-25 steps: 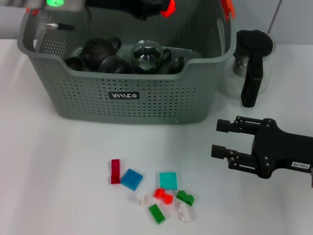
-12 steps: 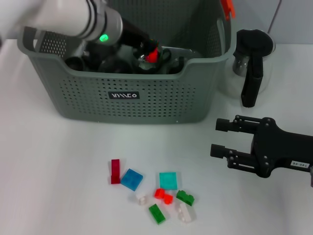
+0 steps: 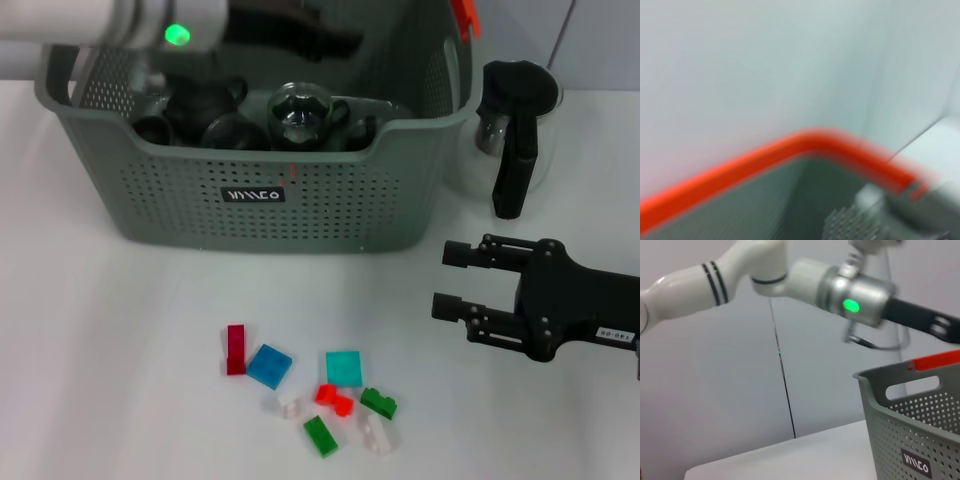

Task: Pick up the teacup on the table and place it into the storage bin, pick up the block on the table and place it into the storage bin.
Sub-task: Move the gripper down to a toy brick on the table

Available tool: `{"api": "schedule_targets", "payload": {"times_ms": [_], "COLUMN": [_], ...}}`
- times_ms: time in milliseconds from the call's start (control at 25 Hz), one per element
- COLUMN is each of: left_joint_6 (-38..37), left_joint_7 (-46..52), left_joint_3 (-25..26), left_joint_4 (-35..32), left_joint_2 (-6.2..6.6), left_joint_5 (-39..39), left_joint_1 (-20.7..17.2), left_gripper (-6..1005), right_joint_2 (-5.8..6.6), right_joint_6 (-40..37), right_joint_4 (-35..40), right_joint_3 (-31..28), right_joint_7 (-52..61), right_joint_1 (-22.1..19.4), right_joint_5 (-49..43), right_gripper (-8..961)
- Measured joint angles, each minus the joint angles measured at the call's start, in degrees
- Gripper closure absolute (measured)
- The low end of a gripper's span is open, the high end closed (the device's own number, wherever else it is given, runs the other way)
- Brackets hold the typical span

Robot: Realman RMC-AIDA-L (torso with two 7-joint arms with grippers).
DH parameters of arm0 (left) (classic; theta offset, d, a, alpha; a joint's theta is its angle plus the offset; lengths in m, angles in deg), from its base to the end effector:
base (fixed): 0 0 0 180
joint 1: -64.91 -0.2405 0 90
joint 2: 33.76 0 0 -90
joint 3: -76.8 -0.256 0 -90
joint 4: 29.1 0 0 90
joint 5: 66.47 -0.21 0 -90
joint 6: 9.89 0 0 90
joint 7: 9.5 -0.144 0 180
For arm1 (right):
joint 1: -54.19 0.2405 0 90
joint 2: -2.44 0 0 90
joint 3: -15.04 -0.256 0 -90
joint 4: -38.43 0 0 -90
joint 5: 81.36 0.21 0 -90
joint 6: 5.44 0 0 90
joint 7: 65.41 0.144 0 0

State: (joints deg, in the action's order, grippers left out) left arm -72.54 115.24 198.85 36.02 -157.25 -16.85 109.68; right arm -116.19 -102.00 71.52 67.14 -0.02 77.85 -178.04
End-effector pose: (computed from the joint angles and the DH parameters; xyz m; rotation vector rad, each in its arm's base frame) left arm -0.1122 0.4416 0.0202 -2.4498 -0.6405 -0.3780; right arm 0.2549 0.2860 -0.0132 -2.7527 0.3845 1.0047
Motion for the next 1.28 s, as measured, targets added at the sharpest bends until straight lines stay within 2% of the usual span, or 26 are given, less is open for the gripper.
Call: {"api": "schedule_targets", "payload": {"times_ms": [80,160,240,440,560,640,800,880,1080,1280], "left_joint_6": [-7.4,-11.9,-18.7,-30.6,-35.5,-35.7,-34.1,-33.4,-31.4,-27.8], "left_joint_7": [-2.0,-4.0,-9.5,-25.4,-36.5,-39.4,-40.0,-39.9,-39.5,-39.4], "left_joint_3": [1.5,3.0,6.7,10.7,8.6,6.8,4.9,4.6,1.9,-1.4], "left_joint_4": [4.9,6.5,6.6,3.5,1.5,1.1,-1.2,-3.2,-7.8,-9.1], "left_joint_2": [1.66,2.65,3.55,3.32,2.62,1.81,-0.13,-0.68,-0.77,-0.91], "left_joint_5": [7.5,11.7,17.0,19.4,17.1,13.6,4.4,2.0,1.1,1.0], "left_joint_1": [-4.1,-6.6,-10.4,-17.3,-22.1,-24.2,-25.0,-24.5,-23.3,-22.9], "left_gripper": [458,435,413,393,396,398,399,399,401,402], "right_joint_2": [-0.01,-0.01,-0.01,0.04,0.12,0.21,0.24,0.24,0.30,0.33], "right_joint_6": [0.0,-0.1,-0.1,-0.3,-0.3,-0.3,0.0,0.1,0.1,0.2], "right_joint_4": [0.0,0.0,-0.1,-0.1,-0.1,-0.1,-0.3,-0.3,-0.3,-0.4], "right_joint_3": [-0.1,-0.1,-0.2,-0.2,-0.1,0.0,0.0,0.0,-0.1,-0.2], "right_joint_7": [0.0,0.0,0.0,0.1,0.6,0.7,0.7,0.7,0.8,0.8], "right_joint_1": [-0.1,0.0,0.0,0.2,0.4,0.4,0.4,0.3,-0.1,-0.1], "right_joint_5": [0.0,0.0,0.0,0.0,0.0,0.0,0.0,0.0,-0.1,-0.1], "right_gripper": [312,312,312,312,311,311,311,311,310,312]}}
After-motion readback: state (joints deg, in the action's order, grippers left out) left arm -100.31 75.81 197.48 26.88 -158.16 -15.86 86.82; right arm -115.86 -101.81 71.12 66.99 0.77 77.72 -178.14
